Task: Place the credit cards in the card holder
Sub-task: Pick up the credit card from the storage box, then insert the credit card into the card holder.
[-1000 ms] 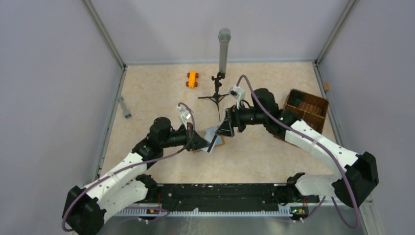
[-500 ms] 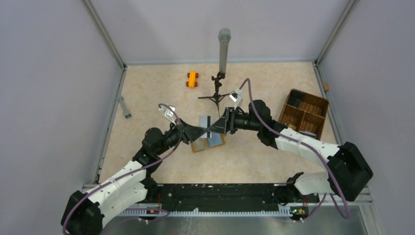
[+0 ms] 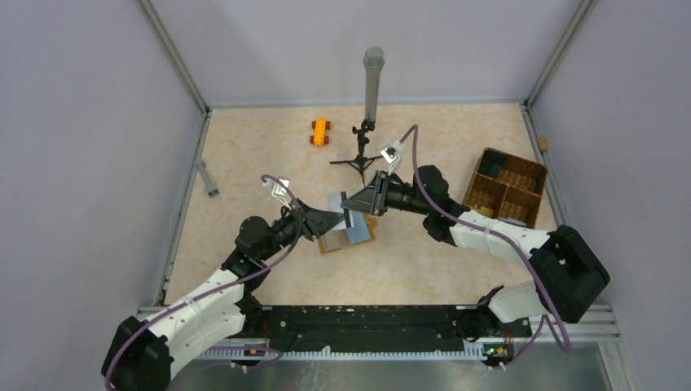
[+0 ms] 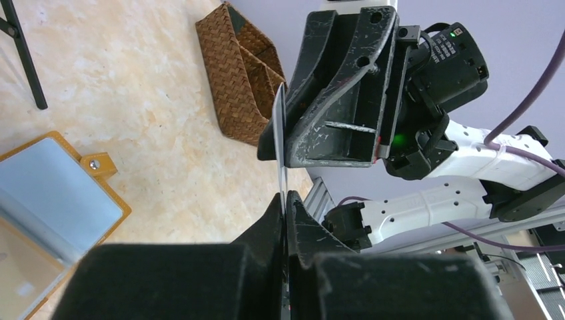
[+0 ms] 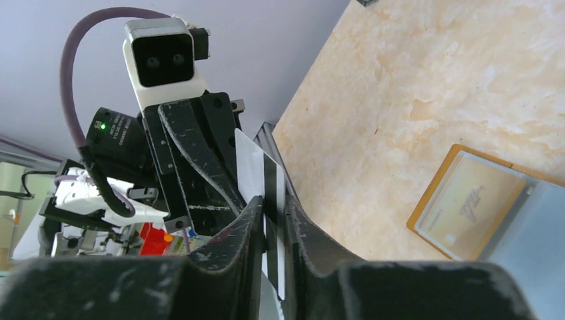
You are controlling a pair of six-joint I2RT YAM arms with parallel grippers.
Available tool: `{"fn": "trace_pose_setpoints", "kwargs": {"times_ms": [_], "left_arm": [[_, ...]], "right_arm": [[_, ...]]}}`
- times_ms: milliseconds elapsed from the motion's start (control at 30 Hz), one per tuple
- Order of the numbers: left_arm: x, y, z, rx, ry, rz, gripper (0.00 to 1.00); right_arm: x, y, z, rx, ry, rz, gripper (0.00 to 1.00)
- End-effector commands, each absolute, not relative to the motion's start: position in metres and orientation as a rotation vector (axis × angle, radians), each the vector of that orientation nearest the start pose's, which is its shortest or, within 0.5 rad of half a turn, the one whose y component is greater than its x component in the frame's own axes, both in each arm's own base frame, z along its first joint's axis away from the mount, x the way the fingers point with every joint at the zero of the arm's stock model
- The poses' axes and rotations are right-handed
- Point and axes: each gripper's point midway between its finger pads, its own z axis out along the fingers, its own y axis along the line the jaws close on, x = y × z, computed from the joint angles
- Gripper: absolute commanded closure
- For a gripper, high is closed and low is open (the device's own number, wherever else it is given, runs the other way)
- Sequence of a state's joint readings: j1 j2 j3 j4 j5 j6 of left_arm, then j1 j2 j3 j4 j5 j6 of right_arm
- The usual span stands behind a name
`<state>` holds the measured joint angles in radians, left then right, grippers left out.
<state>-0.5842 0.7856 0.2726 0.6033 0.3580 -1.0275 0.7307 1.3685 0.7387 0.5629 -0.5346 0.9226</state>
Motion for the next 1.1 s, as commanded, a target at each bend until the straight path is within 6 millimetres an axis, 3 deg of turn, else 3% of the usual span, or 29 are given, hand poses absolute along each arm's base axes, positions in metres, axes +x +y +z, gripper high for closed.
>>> {"fn": "trace_pose_setpoints", "kwargs": {"times_ms": [0, 33, 67, 100, 167, 233, 367, 500, 600, 767, 1067], "left_arm": [[0.201, -0.247, 0.241, -0.042, 1.657, -1.545, 1.00], [0.203, -0.247, 0.239, -0.046, 1.666, -1.539, 1.00], [0.204, -0.247, 0.237, -0.048, 1.676, -1.529, 0.96], [0.206, -0.247, 0.233, -0.053, 1.693, -1.510, 0.86], [0.213, -0.242, 0.219, -0.090, 1.765, -1.424, 0.54], [0.223, -0.227, 0.183, -0.219, 1.925, -1.255, 0.31], [0.234, -0.193, 0.127, -0.417, 2.117, -1.040, 0.15], [0.234, -0.179, 0.090, -0.506, 2.240, -0.992, 0.11], [0.238, -0.171, 0.075, -0.505, 2.274, -0.926, 0.13], [0.240, -0.165, 0.060, -0.493, 2.316, -0.844, 0.26], [0.243, -0.170, 0.043, -0.470, 2.402, -0.834, 0.35]], "right_arm": [[0.216, 0.366, 0.257, -0.363, 1.811, 1.710, 0.92], [0.216, 0.367, 0.256, -0.365, 1.813, 1.709, 1.00], [0.217, 0.366, 0.255, -0.361, 1.818, 1.700, 1.00], [0.220, 0.365, 0.252, -0.355, 1.825, 1.671, 1.00], [0.232, 0.358, 0.230, -0.306, 1.925, 1.527, 1.00], [0.248, 0.348, 0.207, -0.264, 2.010, 1.351, 1.00], [0.265, 0.336, 0.173, -0.226, 2.123, 1.146, 1.00], [0.269, 0.340, 0.155, -0.234, 2.151, 1.138, 1.00], [0.275, 0.344, 0.139, -0.236, 2.176, 1.119, 1.00], [0.281, 0.349, 0.119, -0.247, 2.201, 1.095, 1.00], [0.287, 0.360, 0.101, -0.256, 2.227, 1.111, 1.00]]}}
